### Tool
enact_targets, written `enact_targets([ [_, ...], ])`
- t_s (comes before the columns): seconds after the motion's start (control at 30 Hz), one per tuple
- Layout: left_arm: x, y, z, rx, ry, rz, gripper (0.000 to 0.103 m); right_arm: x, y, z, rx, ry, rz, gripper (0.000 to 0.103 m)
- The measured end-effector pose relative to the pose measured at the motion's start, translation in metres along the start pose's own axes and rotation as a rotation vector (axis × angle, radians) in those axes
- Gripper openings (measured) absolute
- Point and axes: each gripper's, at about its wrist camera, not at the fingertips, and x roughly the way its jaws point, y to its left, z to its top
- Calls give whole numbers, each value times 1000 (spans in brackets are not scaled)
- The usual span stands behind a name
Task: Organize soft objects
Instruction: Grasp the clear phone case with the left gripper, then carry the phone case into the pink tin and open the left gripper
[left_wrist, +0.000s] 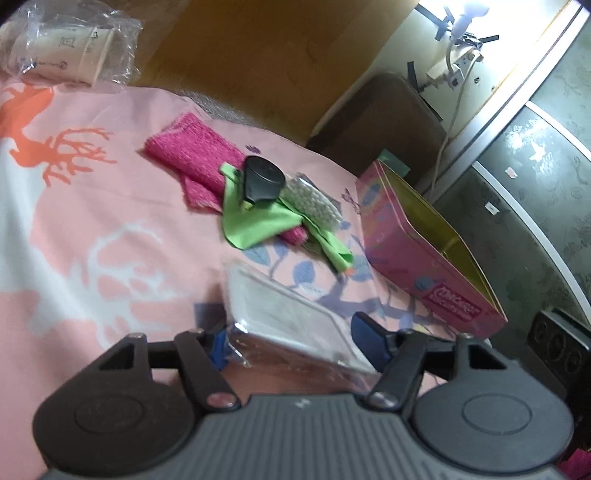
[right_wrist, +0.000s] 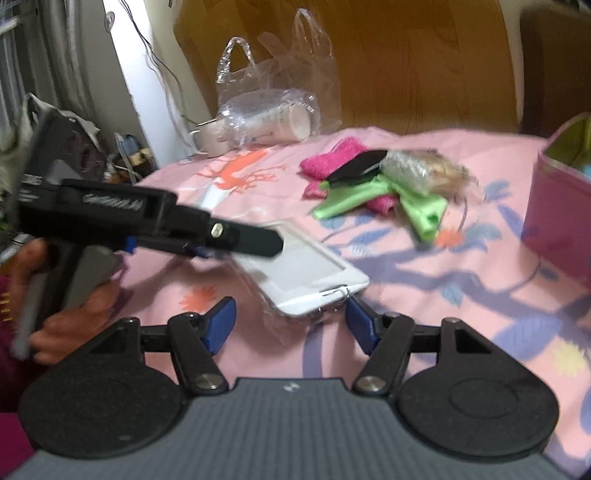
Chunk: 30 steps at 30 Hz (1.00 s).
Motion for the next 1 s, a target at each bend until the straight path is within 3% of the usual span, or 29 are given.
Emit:
enact_targets([
  [0.1,-1,-6,-2,12,-5,16,62,3,0,3,-8,-13,-22,53],
  [0.5,-2,-19,-8,46,14,-23,62,-19,1,-5,-25,-57,-38,53],
  [0.63,1,-15,-12,41,35,-24,73,-19,-3,-13,16,-31,-12,53],
  [0.7,-5,-15,-10,43,26,-28,93,-18,-4,-14,35,-15,3,57],
  [0.77,-13,-13,-7,43,-7,-18,99,-21,-8,-14,58,-10,32,67],
  [0.83,-17,-8,-3,14,-20,-26,99,-25,-13,-14,85,-14,66,77],
  [1.0,-17,9,7,-94,-18,-60,88,-28,-28,-12,185,-7,120,79],
])
